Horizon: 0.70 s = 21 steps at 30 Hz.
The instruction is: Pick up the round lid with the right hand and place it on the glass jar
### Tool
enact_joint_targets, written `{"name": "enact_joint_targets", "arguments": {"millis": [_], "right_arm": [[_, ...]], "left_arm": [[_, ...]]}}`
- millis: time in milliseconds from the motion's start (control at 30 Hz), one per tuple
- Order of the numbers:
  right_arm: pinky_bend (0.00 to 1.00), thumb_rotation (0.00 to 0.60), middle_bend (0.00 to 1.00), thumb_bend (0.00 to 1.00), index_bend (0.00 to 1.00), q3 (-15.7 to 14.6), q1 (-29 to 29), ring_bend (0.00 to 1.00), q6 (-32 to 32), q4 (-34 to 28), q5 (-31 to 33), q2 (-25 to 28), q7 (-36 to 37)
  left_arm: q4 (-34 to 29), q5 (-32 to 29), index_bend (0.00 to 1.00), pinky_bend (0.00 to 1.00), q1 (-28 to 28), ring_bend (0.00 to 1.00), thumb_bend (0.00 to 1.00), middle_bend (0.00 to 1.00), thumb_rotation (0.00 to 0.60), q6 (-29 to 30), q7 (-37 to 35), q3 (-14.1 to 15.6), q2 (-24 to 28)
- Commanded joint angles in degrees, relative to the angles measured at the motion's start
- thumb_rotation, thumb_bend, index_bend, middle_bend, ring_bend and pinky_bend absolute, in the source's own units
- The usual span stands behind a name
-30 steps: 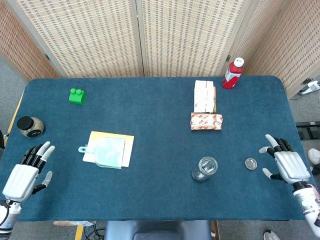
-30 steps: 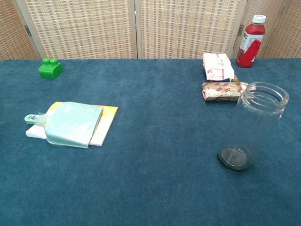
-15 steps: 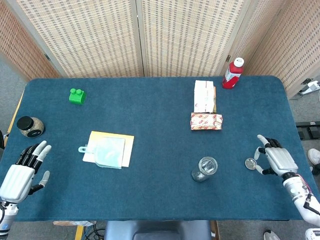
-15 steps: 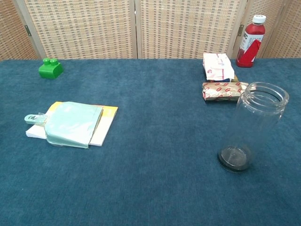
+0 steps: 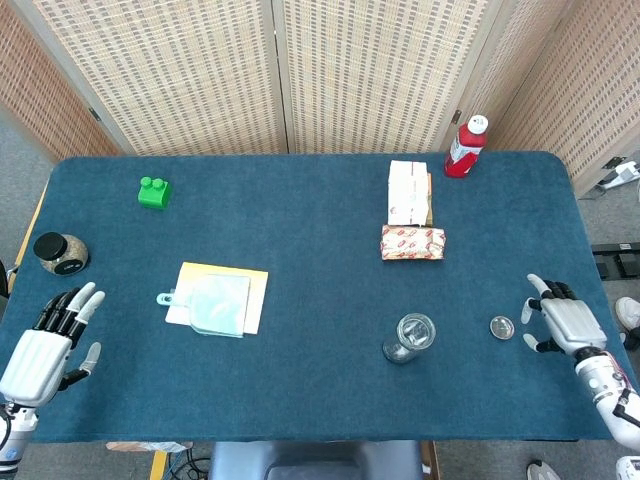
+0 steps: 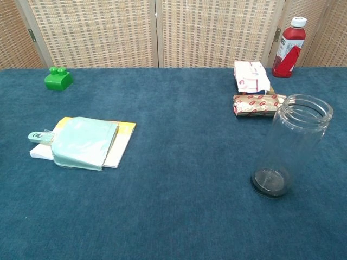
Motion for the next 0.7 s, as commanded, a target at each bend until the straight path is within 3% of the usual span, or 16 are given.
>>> {"name": "enact_joint_targets", "arguments": {"millis": [33, 700], "right_arm": [[0.00, 0.600, 0.00, 0.33, 0.51, -0.25, 0.42, 0.00, -1.17, 1.97, 0.59, -1.08, 0.38], [0.00, 0.600, 0.00, 0.33, 0.51, -0.16, 3.29, 0.00, -6.31, 10.52, 2.53, -7.08, 1.13]], "left_arm": [[0.04, -0.08, 0.00, 0.07, -0.10, 0.00, 0.45, 0.00, 0.600, -0.21, -0.02, -0.03, -0.04], [0.00, 0.35, 0.00, 0.07, -0.04, 0.00, 0.45, 0.00, 0.600, 0.37, -1.16, -0.04, 0.36]]}}
